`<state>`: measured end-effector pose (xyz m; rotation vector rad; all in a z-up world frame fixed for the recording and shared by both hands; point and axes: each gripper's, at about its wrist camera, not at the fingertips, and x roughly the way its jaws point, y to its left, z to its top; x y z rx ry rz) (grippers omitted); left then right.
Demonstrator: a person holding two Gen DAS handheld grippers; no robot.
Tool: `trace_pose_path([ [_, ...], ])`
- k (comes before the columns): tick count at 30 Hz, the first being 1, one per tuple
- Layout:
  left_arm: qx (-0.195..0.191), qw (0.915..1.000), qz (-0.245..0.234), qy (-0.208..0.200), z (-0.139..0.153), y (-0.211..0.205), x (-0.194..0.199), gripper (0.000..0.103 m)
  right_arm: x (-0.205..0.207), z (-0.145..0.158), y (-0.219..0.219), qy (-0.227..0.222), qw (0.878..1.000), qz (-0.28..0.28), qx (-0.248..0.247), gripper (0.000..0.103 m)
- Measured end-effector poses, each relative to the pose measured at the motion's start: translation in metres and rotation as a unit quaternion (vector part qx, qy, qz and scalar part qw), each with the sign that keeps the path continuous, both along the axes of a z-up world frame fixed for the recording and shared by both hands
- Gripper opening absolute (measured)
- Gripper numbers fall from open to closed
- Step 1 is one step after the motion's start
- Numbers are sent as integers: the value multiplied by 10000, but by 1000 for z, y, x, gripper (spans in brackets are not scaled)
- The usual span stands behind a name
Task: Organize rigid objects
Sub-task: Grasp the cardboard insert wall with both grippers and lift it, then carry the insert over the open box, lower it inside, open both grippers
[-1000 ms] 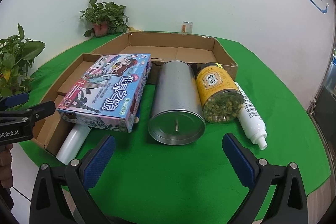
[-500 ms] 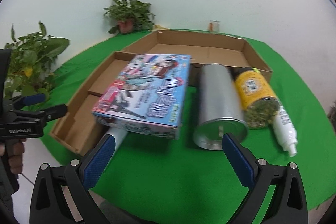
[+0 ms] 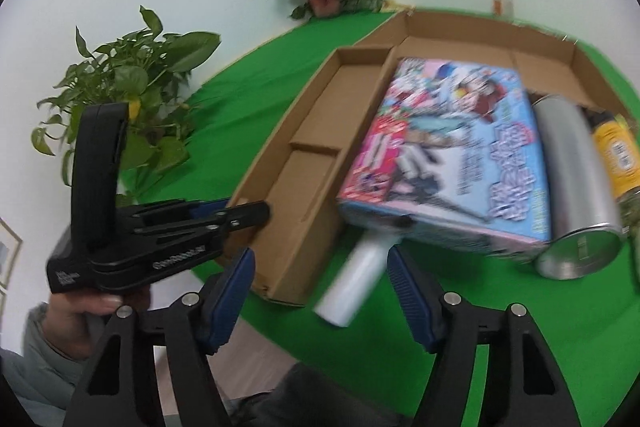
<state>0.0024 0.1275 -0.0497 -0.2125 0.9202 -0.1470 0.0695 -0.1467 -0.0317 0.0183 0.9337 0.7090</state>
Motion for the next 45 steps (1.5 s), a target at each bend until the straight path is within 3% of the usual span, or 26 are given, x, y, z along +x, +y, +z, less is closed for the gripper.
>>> trace_pose_path([
  [5,-112,9998,102,108,0,8,-11,18,6,-19,39,277,9991,-92,-314,41],
  [8,-180,9997,65,176,1,5,-18,19,9,-31,52,481,9977,-213,-429,39],
  [11,-260,9994,23,210,1,4,-24,19,8,-37,63,620,9965,-205,-529,29],
  [16,-493,9983,107,287,0,8,-27,21,2,-42,76,603,9955,-309,-667,27],
  [26,-442,9985,22,322,0,9,-27,23,1,-46,86,642,9947,-273,-750,26],
  [36,-417,9985,53,342,4,12,-33,22,-2,-41,68,588,9953,-278,-719,25],
  [40,-236,9996,131,47,23,9,-41,22,-8,-26,65,429,9975,-248,-494,25],
  [45,24,9981,98,-612,69,0,-40,21,-7,11,55,14,9995,-299,-100,25],
])
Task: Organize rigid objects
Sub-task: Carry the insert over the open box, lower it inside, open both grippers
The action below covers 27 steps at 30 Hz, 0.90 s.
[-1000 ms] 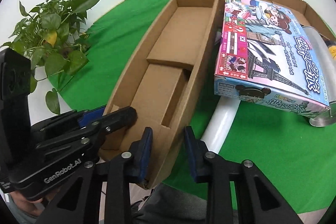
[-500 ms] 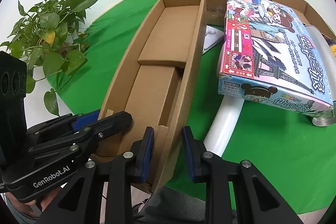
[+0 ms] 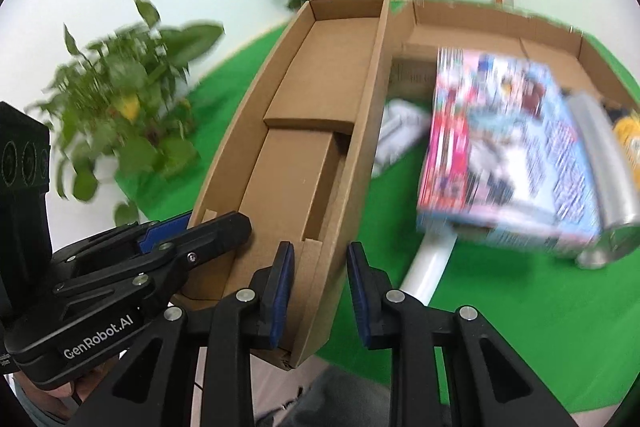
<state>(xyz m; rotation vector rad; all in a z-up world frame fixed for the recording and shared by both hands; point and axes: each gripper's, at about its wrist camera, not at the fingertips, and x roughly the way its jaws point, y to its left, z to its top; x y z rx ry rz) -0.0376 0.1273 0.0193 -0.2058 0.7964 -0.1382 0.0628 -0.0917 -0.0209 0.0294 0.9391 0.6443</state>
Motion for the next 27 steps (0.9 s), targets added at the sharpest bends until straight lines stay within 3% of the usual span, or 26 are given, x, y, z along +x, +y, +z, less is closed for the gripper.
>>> trace_pose_path([
  [5,195,9968,-286,-714,54,-18,31,21,21,56,-15,-761,9966,-216,231,25],
  [15,230,9845,-764,-1560,136,-51,127,21,109,170,-51,-1828,9791,-791,406,25],
  [21,317,9856,-875,-1414,156,-57,193,21,195,201,-60,-1632,9815,-916,409,24],
  [27,372,9917,-792,-938,143,-58,246,22,282,189,-47,-890,9925,-767,348,24],
])
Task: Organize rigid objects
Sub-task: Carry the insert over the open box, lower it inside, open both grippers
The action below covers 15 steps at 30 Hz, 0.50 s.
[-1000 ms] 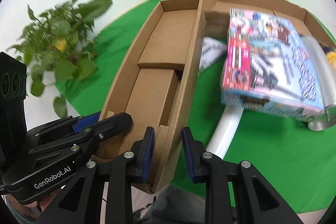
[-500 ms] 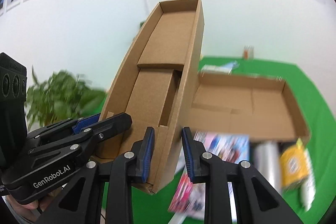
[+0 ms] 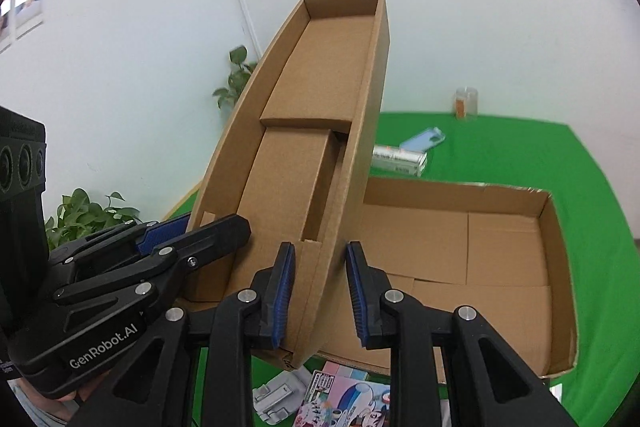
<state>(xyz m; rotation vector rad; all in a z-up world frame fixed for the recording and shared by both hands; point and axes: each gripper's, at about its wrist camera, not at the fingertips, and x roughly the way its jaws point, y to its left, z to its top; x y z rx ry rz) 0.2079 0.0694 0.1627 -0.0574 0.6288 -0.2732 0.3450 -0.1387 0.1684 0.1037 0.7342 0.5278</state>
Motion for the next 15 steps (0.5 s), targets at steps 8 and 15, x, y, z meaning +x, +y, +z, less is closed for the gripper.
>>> trace_pose_path([
  [8,91,9958,144,897,-66,11,46,22,67,-89,29,1118,9934,239,-43,25],
  [15,221,9850,288,1688,-132,22,72,22,111,-183,53,2182,9749,439,-41,25],
])
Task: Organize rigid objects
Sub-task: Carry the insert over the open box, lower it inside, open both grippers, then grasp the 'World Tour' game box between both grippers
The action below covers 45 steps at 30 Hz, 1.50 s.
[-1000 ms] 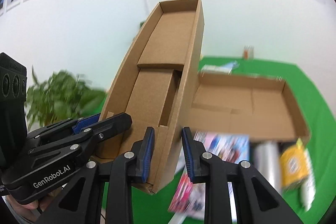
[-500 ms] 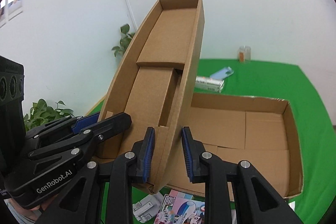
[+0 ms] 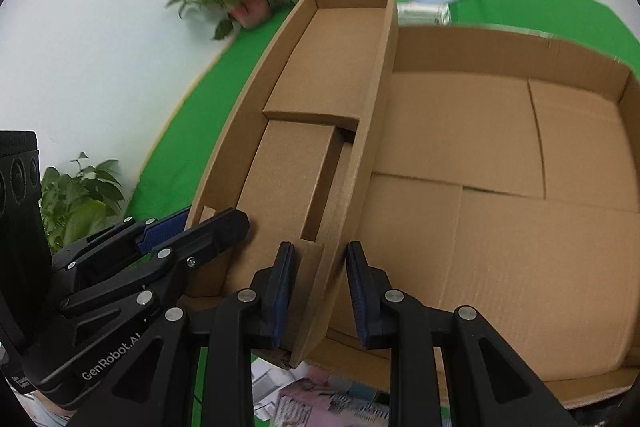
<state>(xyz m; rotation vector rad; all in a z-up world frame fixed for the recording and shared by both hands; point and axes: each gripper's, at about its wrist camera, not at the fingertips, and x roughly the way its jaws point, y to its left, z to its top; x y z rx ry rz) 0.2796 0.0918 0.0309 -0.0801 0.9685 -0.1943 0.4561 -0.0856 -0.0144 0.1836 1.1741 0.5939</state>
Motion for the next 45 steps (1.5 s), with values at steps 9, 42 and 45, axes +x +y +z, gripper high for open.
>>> trace_pose_path([
  [9,265,9990,196,303,-29,6,5,20,29,-69,17,822,9966,1,66,23],
  [42,-431,9869,-98,-1552,43,-14,-173,64,-221,50,-97,-2395,9584,-1023,-1165,101],
  [45,-506,9906,-238,-1249,32,-34,-179,4,-251,48,-112,-2508,9543,-1089,-1210,48],
])
